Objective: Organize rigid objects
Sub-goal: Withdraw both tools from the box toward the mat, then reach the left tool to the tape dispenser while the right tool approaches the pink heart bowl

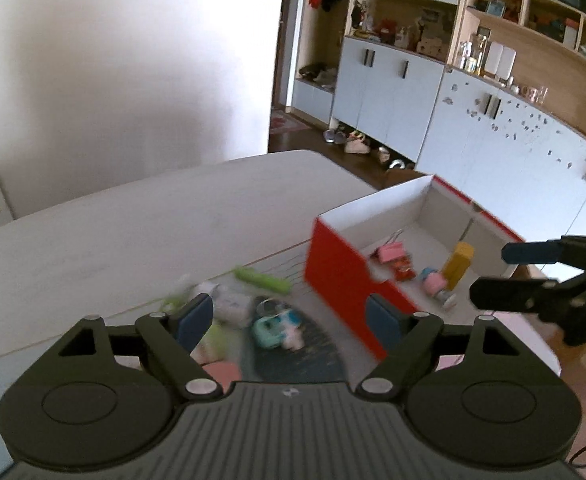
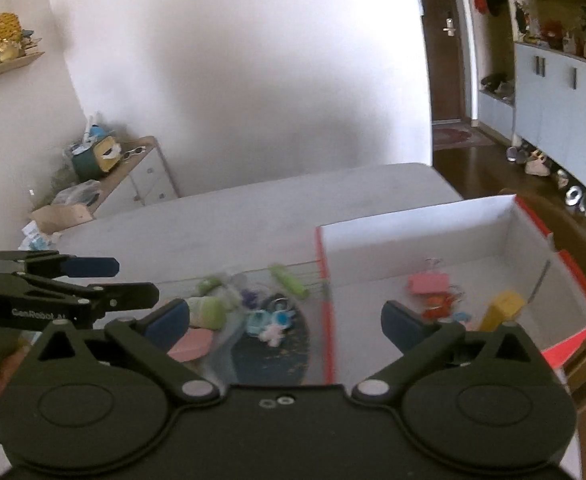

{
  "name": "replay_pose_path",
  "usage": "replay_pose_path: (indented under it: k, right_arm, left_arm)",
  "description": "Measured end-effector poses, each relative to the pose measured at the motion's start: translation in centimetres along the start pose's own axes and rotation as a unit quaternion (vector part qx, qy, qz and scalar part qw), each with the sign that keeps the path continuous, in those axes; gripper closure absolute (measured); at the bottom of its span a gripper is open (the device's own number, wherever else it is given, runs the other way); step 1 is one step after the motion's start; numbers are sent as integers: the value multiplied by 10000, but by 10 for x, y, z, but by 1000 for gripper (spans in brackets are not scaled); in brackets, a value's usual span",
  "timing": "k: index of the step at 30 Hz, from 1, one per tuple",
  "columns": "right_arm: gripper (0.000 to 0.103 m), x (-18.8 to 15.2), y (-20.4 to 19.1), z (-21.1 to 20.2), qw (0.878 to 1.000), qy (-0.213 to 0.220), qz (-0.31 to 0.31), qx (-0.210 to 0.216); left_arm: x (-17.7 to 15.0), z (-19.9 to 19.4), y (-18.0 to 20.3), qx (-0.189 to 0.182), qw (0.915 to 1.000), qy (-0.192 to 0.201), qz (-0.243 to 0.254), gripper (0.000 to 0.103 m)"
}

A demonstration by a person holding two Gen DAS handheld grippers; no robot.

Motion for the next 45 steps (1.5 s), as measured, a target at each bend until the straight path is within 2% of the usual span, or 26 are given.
replay_pose_path:
  k: [4,11,18,22,30,37,45]
  right_arm:
    - [1,-5,-18,11,9999,-59,-40,92]
    - [1,-15,-40,34,9997,-208,-44,86]
    - [1,-28,-52,59,9989,-465,-74,60]
    - [1,-31,-65,79,9978,-638,-187,79]
    - [1,-40,-84,118,9942,-979,-417,160]
    - [1,-41,-106,164,9898,-1239,-689,150]
    - [2,-46,-111,196,9862,-1532,-622,122]
  left_arm:
    - [-15,-7,-30,73,9999,-42,-92,19]
    - [-48,-6,-59,158,9997,-158,-112,19]
    - [-82,2,-59,30,9994,-298,155,19]
    - [-101,15,-66,-1,9987,-498,-58,19]
    - [-135,39,-76,232,9968,-715,-259,19]
    - [-146,55,-77,301,9957,-734,-467,19]
    - [-148,64,-76,331,9956,-730,-494,19]
Point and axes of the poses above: each gripper's, at about its wrist camera, not at the fingertips, and z roughly the way its jaws point, y to its right, x to its top, the point moved 1 cm from there along z, roughly the way its jaws point, and after that the axes turned 6 degrees about x, right-handed, at the moved point
